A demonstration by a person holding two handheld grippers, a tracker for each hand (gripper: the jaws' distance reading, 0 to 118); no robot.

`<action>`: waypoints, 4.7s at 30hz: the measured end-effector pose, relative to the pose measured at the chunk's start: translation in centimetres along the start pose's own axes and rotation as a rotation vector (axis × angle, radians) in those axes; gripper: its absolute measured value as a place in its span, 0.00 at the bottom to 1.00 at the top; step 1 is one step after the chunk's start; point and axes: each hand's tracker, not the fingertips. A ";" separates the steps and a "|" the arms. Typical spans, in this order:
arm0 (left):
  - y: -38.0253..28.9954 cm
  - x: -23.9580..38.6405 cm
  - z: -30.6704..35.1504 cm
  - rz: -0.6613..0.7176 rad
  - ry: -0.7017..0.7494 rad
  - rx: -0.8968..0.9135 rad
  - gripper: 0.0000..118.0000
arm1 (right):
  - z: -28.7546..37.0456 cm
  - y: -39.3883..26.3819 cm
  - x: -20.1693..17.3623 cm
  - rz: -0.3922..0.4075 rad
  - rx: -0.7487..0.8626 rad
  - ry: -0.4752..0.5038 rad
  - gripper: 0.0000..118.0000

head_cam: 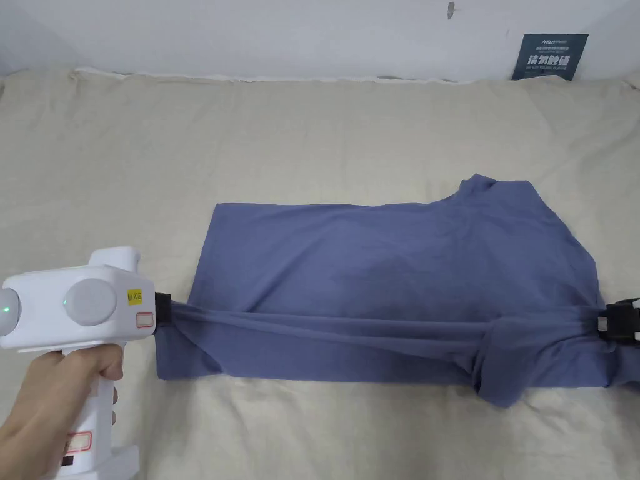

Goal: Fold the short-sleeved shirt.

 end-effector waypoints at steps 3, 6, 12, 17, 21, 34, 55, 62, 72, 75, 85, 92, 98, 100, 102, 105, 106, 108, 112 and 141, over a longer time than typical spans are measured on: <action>1.5 0.6 -2.6 0.008 0.007 -0.021 0.00 | -2.2 1.8 0.1 -0.022 -0.031 -0.006 0.07; 2.5 1.2 -4.7 0.001 0.015 -0.043 0.00 | -4.0 2.8 0.5 -0.045 -0.062 -0.015 0.07; 4.1 2.1 -6.9 0.009 0.021 -0.063 0.00 | -5.9 4.1 1.5 -0.091 -0.084 -0.011 0.07; 3.9 2.7 -7.8 -0.022 0.097 -0.035 0.69 | -6.6 4.3 0.9 -0.090 -0.092 -0.068 0.67; 2.9 1.8 -6.3 0.000 0.087 0.014 0.96 | -4.0 2.8 1.1 -0.050 0.034 -0.108 0.92; -3.4 -1.2 -1.5 0.005 0.034 -0.154 0.39 | -1.7 -6.6 1.1 -0.043 -0.017 -0.056 0.00; -2.5 1.4 -4.3 -0.001 0.011 -0.123 0.03 | -1.1 -6.4 4.0 -0.095 -0.011 -0.054 0.00; -2.1 1.3 -4.6 -0.007 0.013 -0.130 0.03 | -2.6 -4.6 3.0 -0.071 -0.039 -0.049 0.97; -1.7 1.3 -5.3 -0.013 0.016 -0.134 0.03 | -5.2 -3.1 2.2 -0.119 -0.095 -0.023 0.00; -1.5 0.8 -5.0 -0.013 0.009 -0.133 0.03 | -3.7 -3.2 3.2 -0.148 -0.100 0.011 0.00; -3.0 -0.3 -1.7 -0.026 -0.001 -0.135 0.03 | 0.1 -6.2 4.8 -0.174 -0.104 0.056 0.00; -8.0 -1.9 2.8 -0.050 -0.005 -0.169 0.03 | 3.2 -11.4 5.2 -0.148 -0.149 0.070 0.00; -12.7 -2.7 5.1 -0.104 0.028 -0.211 0.03 | 5.0 -15.7 4.9 -0.101 -0.183 0.061 0.00; -13.4 -3.1 5.2 -0.101 0.023 -0.214 0.03 | 4.8 -16.4 4.8 -0.090 -0.200 0.054 0.00; -13.7 -3.5 5.0 -0.082 0.019 -0.217 0.03 | 4.6 -16.7 4.6 -0.082 -0.212 0.045 0.00; -13.9 -3.8 4.6 -0.040 0.004 -0.216 0.11 | 4.6 -16.4 4.3 -0.092 -0.197 0.026 0.15; -14.0 -3.9 4.6 -0.042 0.004 -0.216 0.38 | 4.7 -16.3 4.1 -0.076 -0.180 -0.027 0.46; -14.1 -4.2 4.5 -0.093 0.076 -0.220 1.00 | 5.3 -16.4 3.8 0.006 -0.136 -0.070 0.96; -13.4 -4.8 6.5 -0.074 0.105 -0.142 0.94 | 7.6 -16.0 3.7 0.012 -0.119 -0.076 0.96; 7.8 1.0 -11.8 -0.037 0.141 -0.106 0.95 | -1.4 1.1 -0.1 0.031 0.012 -0.035 0.00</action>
